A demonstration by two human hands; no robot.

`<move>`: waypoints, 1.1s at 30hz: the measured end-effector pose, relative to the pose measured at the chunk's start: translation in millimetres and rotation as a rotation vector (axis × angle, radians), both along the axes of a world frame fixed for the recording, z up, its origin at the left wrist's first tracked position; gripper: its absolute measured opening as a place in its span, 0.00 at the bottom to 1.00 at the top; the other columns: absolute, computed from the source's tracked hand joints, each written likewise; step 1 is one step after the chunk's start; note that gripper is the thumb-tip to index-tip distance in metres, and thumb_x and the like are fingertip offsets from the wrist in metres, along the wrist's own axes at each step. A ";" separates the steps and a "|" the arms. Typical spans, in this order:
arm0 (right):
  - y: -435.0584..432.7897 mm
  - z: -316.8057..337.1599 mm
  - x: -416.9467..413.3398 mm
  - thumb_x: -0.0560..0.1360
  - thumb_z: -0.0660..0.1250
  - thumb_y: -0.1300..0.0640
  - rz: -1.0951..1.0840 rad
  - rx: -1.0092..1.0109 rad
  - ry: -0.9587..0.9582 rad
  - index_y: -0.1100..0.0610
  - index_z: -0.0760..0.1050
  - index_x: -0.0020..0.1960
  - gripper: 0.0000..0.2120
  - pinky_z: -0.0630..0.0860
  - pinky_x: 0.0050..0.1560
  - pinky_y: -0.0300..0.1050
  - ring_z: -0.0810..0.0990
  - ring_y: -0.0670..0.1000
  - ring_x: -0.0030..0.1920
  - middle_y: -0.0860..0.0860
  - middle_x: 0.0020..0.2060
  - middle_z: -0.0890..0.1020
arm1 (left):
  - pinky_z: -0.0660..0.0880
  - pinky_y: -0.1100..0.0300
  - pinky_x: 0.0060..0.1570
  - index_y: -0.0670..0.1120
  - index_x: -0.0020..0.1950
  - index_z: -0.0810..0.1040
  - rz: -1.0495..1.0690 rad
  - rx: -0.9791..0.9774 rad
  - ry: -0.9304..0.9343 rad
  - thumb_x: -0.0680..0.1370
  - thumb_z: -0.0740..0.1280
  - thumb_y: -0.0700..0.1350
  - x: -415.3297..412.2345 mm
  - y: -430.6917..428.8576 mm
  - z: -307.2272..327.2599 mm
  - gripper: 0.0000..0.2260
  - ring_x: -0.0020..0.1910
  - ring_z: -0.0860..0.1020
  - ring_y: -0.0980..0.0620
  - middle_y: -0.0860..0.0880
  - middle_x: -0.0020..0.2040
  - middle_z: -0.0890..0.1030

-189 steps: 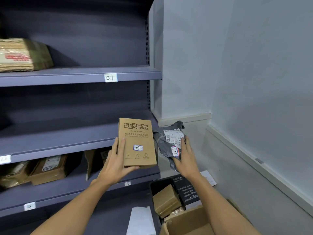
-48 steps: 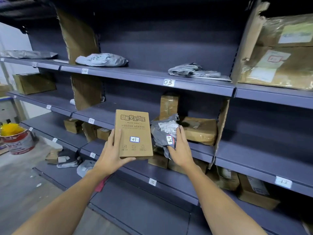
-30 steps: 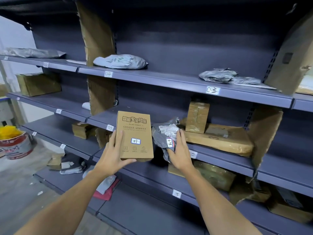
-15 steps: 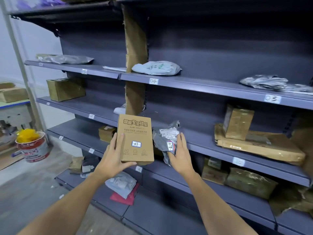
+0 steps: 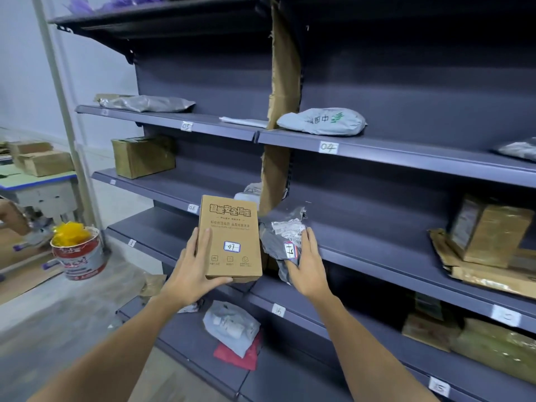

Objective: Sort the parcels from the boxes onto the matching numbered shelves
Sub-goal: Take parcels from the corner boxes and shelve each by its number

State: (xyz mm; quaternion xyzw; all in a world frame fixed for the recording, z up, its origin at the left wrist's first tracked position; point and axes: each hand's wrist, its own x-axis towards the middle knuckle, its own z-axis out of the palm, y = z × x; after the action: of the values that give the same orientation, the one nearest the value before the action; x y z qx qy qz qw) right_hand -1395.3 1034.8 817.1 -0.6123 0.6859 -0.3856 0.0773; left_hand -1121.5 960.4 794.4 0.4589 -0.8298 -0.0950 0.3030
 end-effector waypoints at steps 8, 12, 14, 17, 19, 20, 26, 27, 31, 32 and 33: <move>-80.7 -10.2 54.1 0.80 0.66 0.56 -0.032 0.013 -0.070 0.60 0.44 0.82 0.40 0.57 0.77 0.51 0.53 0.55 0.80 0.52 0.81 0.46 | 0.59 0.40 0.76 0.54 0.80 0.33 -0.032 0.027 -0.025 0.64 0.65 0.74 48.5 -87.9 5.9 0.58 0.81 0.45 0.43 0.47 0.82 0.41; -105.4 -14.6 76.6 0.79 0.66 0.55 -0.058 0.019 -0.056 0.59 0.43 0.82 0.41 0.60 0.76 0.50 0.56 0.54 0.79 0.50 0.81 0.45 | 0.60 0.40 0.75 0.58 0.79 0.31 -0.020 0.071 -0.006 0.65 0.68 0.72 67.7 -119.7 -0.5 0.58 0.80 0.47 0.41 0.47 0.81 0.41; -111.7 -14.5 84.6 0.78 0.67 0.57 -0.070 0.017 -0.044 0.59 0.43 0.82 0.42 0.62 0.75 0.50 0.58 0.55 0.79 0.50 0.81 0.45 | 0.59 0.40 0.75 0.56 0.79 0.32 -0.031 0.072 -0.016 0.64 0.66 0.74 72.8 -128.8 -4.6 0.58 0.81 0.46 0.41 0.45 0.81 0.42; -126.7 -11.2 103.2 0.77 0.68 0.59 -0.103 -0.024 0.001 0.60 0.44 0.82 0.43 0.62 0.76 0.53 0.59 0.57 0.78 0.51 0.81 0.45 | 0.57 0.42 0.76 0.55 0.80 0.33 -0.063 0.086 -0.008 0.66 0.70 0.71 83.5 -149.8 -7.2 0.58 0.81 0.46 0.42 0.45 0.81 0.41; -132.5 -10.2 116.1 0.77 0.68 0.59 -0.138 -0.034 0.028 0.60 0.44 0.81 0.43 0.59 0.77 0.53 0.57 0.56 0.79 0.51 0.81 0.45 | 0.57 0.43 0.77 0.56 0.79 0.32 -0.098 0.096 0.000 0.66 0.71 0.70 89.8 -166.6 -9.7 0.58 0.80 0.48 0.41 0.46 0.81 0.41; -134.9 -8.9 122.4 0.77 0.68 0.59 -0.159 -0.039 0.041 0.60 0.43 0.81 0.43 0.58 0.77 0.53 0.56 0.55 0.79 0.51 0.81 0.44 | 0.57 0.42 0.76 0.57 0.79 0.31 -0.116 0.100 0.003 0.66 0.72 0.70 92.9 -175.0 -10.3 0.59 0.80 0.49 0.40 0.46 0.81 0.41; -150.4 -2.1 174.8 0.78 0.67 0.57 -0.317 -0.044 0.109 0.61 0.42 0.81 0.43 0.56 0.78 0.52 0.55 0.55 0.79 0.52 0.81 0.44 | 0.60 0.43 0.75 0.57 0.80 0.33 -0.201 0.123 -0.010 0.67 0.75 0.66 118.9 -219.2 -8.4 0.59 0.78 0.54 0.40 0.51 0.81 0.39; -154.4 -1.2 185.7 0.78 0.67 0.57 -0.337 -0.047 0.114 0.61 0.42 0.81 0.43 0.56 0.78 0.53 0.53 0.55 0.80 0.52 0.81 0.44 | 0.58 0.43 0.76 0.56 0.80 0.33 -0.218 0.128 -0.009 0.68 0.75 0.66 125.9 -225.7 -7.3 0.59 0.78 0.53 0.40 0.51 0.81 0.39; -175.6 2.6 231.3 0.77 0.68 0.60 -0.353 -0.070 0.139 0.60 0.42 0.81 0.44 0.54 0.78 0.53 0.50 0.53 0.81 0.50 0.81 0.44 | 0.57 0.42 0.76 0.56 0.80 0.35 -0.269 0.151 0.016 0.68 0.75 0.65 167.9 -254.8 -4.4 0.58 0.79 0.51 0.41 0.52 0.81 0.40; -182.0 3.4 241.8 0.77 0.67 0.60 -0.353 -0.067 0.143 0.60 0.42 0.81 0.44 0.54 0.78 0.52 0.49 0.52 0.81 0.50 0.81 0.43 | 0.57 0.42 0.76 0.56 0.80 0.35 -0.279 0.153 0.018 0.68 0.75 0.65 179.9 -262.8 -4.0 0.58 0.79 0.51 0.41 0.52 0.81 0.40; -189.3 4.0 252.2 0.77 0.67 0.60 -0.355 -0.063 0.145 0.60 0.42 0.81 0.43 0.55 0.78 0.52 0.49 0.52 0.81 0.50 0.81 0.43 | 0.57 0.42 0.76 0.56 0.80 0.35 -0.289 0.155 0.018 0.67 0.75 0.66 191.8 -271.1 -3.0 0.58 0.79 0.51 0.41 0.52 0.81 0.41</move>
State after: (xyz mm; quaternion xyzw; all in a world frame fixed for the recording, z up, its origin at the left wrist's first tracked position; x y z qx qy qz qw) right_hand -1143.1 845.4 821.0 -0.5098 0.7746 -0.3694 -0.0607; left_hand -929.6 689.3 791.4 0.3558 -0.8747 -0.2053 0.2572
